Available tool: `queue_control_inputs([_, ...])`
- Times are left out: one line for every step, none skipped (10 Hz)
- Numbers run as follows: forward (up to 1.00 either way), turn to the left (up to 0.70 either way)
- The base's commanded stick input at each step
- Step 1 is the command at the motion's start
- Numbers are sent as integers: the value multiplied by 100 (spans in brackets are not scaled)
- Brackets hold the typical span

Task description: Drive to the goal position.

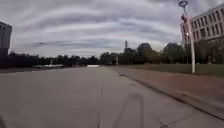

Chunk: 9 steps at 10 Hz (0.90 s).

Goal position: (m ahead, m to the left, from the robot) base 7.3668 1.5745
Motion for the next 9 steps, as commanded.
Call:
queue_control_inputs([85,0])
queue_control_inputs([85,0])
queue_control_inputs([85,0])
queue_control_inputs([85,0])
queue_control_inputs([85,0])
queue_control_inputs([85,0])
queue_control_inputs([85,0])
queue_control_inputs([85,0])
queue_control_inputs([85,0])
